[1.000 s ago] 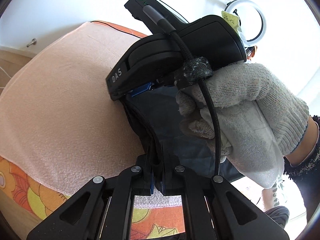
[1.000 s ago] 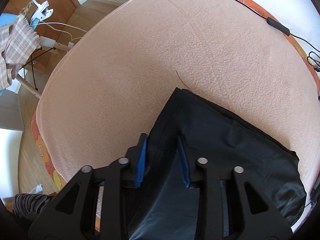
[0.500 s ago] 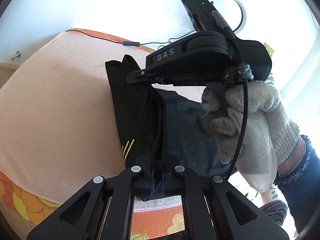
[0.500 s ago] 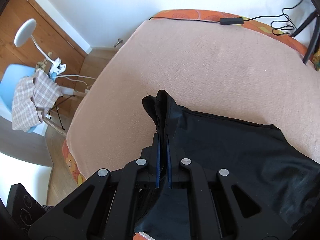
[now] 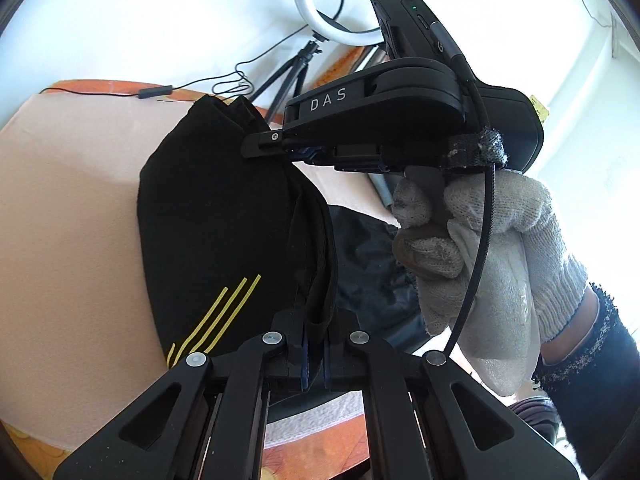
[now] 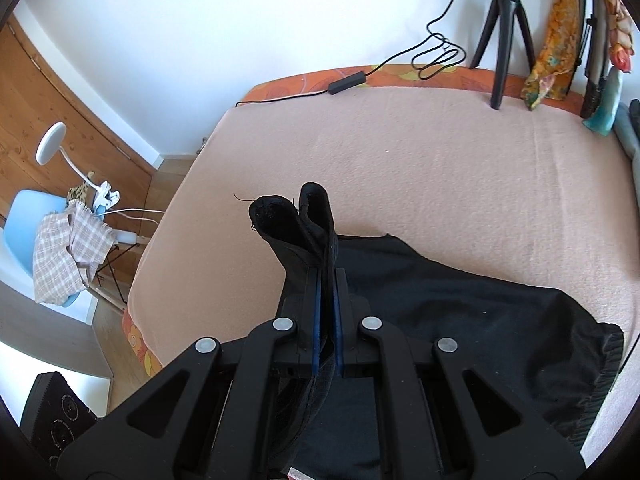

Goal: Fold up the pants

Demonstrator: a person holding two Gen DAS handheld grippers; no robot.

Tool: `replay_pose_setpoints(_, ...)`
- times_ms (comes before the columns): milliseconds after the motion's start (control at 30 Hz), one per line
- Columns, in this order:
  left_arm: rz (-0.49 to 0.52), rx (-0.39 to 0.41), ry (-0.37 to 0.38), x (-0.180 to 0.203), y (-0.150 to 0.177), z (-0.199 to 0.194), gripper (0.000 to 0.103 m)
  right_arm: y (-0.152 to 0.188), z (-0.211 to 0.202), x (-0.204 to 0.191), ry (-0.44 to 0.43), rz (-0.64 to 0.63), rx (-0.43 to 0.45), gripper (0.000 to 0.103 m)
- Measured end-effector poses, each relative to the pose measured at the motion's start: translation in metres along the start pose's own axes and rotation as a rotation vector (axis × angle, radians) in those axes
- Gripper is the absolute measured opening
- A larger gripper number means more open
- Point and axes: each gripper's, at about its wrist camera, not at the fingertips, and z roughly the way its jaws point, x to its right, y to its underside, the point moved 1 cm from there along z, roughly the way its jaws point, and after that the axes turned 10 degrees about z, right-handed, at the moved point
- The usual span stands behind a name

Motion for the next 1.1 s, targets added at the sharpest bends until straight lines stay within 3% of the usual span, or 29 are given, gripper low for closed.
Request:
replay_pose_setpoints(467, 0.08, -0.056, 0.115, 0.051, -0.018, 0.07, 0.003, -0.003, -0.058, 0.106, 0.052, 0.045, 0.056, 0.006)
replay_pose_setpoints(800, 0.13, -0.103, 0.169, 0.091, -0.017, 0.103, 0.003, 0.0, -0.062, 0.165, 0.077, 0.113, 0.066, 0.006)
replay_pose_setpoints(1100, 0.166, -0.15, 0.173, 0.112, -0.016, 0.127, 0.003, 0.008, -0.06, 0.208, 0.038, 0.189, 0.067, 0.006)
